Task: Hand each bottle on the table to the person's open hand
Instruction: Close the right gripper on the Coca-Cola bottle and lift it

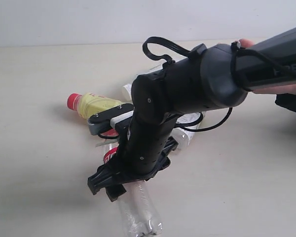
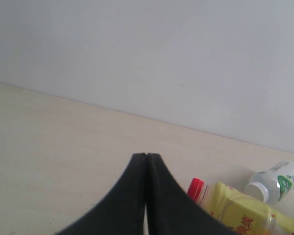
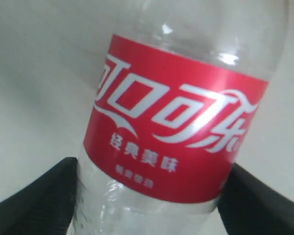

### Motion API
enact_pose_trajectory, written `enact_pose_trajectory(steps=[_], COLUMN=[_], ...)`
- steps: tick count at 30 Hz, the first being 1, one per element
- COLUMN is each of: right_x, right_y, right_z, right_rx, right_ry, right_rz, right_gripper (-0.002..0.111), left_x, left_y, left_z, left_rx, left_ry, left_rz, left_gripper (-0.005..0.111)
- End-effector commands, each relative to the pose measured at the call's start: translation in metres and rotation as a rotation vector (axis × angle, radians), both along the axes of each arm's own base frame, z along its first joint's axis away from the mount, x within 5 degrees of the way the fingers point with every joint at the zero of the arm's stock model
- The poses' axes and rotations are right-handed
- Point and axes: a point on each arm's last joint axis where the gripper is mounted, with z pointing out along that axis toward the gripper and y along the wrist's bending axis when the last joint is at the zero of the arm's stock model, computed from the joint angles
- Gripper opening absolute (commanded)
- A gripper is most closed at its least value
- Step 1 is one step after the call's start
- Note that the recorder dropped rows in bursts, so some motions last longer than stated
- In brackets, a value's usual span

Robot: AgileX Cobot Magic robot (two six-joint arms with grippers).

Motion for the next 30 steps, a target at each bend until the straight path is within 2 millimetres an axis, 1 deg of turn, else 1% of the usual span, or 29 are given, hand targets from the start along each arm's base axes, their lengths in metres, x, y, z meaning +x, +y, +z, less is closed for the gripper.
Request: enact_pose_trajectory(steps=[1, 4, 5, 8, 9, 10, 11, 12, 17, 24, 30], right_x=[0.001, 0.0, -0.001, -0.003, -0.003, -0.004, -0.004, -0.004, -0.005, -0.007, -0.014], right_y=[0.001, 0.0, -0.001, -0.002, -0.003, -0.003, -0.003, -0.004, -0.004, -0.005, -0.013], right_z=[-0.009, -0.009, -0.009, -0.009, -0.008, -0.008, -0.008, -0.006, 0.005, 0.032, 0.071], right_rx=[-0.024, -0.029, -0.042, -0.063, -0.067, -0.07, -0.073, -0.073, -0.045, 0.016, 0.076], right_ry=[0.006, 0.016, 0.035, 0.061, 0.066, 0.07, 0.073, 0.074, 0.056, 0.016, -0.022], right_rz=[-0.005, -0.023, -0.036, -0.062, -0.062, -0.061, -0.06, -0.059, -0.056, -0.042, -0.014], right_gripper=[0.073, 0.066, 0.06, 0.048, 0.043, 0.035, 0.03, 0.022, 0.001, 0.0, 0.0], left_x=[0.0, 0.0, 0.0, 0.0, 0.0, 0.0, 0.0, 0.0, 0.0, 0.0, 0.0], left_y=[0.0, 0.0, 0.0, 0.0, 0.0, 0.0, 0.0, 0.0, 0.0, 0.0, 0.0], left_z=[0.001, 0.001, 0.001, 0.001, 0.001, 0.001, 0.001, 0.001, 0.001, 0.001, 0.001], left_rx=[0.003, 0.003, 0.003, 0.003, 0.003, 0.003, 0.003, 0.003, 0.003, 0.003, 0.003], left_ry=[-0.008, -0.008, -0.008, -0.008, -0.008, -0.008, -0.008, -0.008, -0.008, -0.008, -0.008], left_rz=[0.002, 0.002, 0.002, 0.002, 0.002, 0.002, 0.002, 0.002, 0.002, 0.002, 0.002], left_gripper=[0.0, 0.0, 0.0, 0.0, 0.0, 0.0, 0.0, 0.0, 0.0, 0.0, 0.0])
